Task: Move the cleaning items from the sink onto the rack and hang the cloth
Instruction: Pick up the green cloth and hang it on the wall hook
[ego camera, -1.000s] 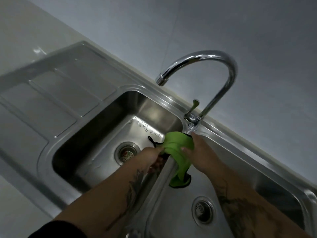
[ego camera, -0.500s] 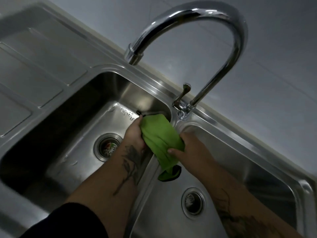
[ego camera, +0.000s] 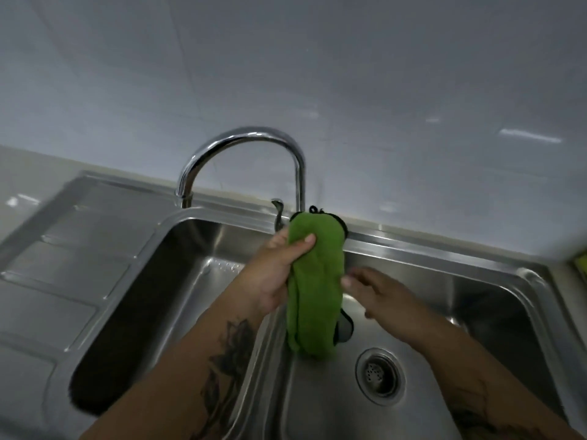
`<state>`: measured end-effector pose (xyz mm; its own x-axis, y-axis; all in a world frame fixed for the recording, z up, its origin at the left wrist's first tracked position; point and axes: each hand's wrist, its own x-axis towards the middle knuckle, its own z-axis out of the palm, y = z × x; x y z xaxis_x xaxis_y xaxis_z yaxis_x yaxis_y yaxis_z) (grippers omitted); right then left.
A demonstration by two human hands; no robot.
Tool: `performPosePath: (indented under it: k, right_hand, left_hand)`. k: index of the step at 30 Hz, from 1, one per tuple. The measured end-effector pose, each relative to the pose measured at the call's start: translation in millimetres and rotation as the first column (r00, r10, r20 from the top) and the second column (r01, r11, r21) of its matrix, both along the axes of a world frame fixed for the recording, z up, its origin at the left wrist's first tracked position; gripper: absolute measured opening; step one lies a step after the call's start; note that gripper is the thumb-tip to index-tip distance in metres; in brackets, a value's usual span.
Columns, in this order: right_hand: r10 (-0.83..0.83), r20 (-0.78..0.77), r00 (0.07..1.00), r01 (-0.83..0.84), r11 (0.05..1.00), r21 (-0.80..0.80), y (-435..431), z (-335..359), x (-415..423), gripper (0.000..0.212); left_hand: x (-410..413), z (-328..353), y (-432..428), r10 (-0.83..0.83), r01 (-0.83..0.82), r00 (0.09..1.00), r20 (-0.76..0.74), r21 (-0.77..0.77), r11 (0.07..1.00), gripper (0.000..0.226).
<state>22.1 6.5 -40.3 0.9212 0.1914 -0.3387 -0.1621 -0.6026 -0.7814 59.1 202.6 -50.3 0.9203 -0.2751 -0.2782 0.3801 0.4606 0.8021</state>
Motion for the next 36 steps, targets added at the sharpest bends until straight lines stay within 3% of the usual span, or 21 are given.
performPosePath:
  k: [2, 5, 9, 13, 20, 31, 36]
  right_hand:
    - [-0.137, 0.054, 0.989, 0.126, 0.978, 0.167, -12, 42, -2, 0.033]
    - [-0.227, -0.027, 0.974, 0.222, 0.911, 0.348, -30, 92, 5, 0.050]
    - [-0.327, -0.096, 0.940, 0.320, 0.754, 0.574, -44, 136, 21, 0.029]
    - [-0.447, -0.037, 0.894, 0.329, 0.598, 0.730, -56, 178, 35, 0.016]
    - [-0.605, 0.160, 0.780, 0.317, 0.603, 0.733, -85, 222, 75, 0.017]
    - [-0.690, 0.353, 0.632, 0.292, 0.634, 0.717, -117, 237, 154, 0.016]
    - [-0.682, 0.391, 0.618, 0.261, 0.647, 0.716, -122, 236, 167, 0.015]
  left_hand:
    - [-4, 26, -22, -0.079, 0.072, 0.994, 0.078, 0.094, 0.993, 0.031]
    - [-6, 61, -53, -0.178, 0.142, 0.970, 0.164, 0.211, 0.967, 0.021]
    - [-5, 100, -85, -0.260, 0.189, 0.932, 0.252, 0.274, 0.943, 0.020]
    - [5, 126, -105, -0.231, 0.174, 0.935, 0.270, 0.220, 0.960, 0.020]
    - [38, 149, -147, -0.170, 0.139, 0.953, 0.252, 0.137, 0.981, 0.014]
    - [92, 171, -194, -0.105, 0.097, 0.966, 0.238, 0.045, 0.994, 0.024]
    - [104, 170, -202, -0.116, 0.106, 0.965, 0.235, 0.055, 0.993, 0.029]
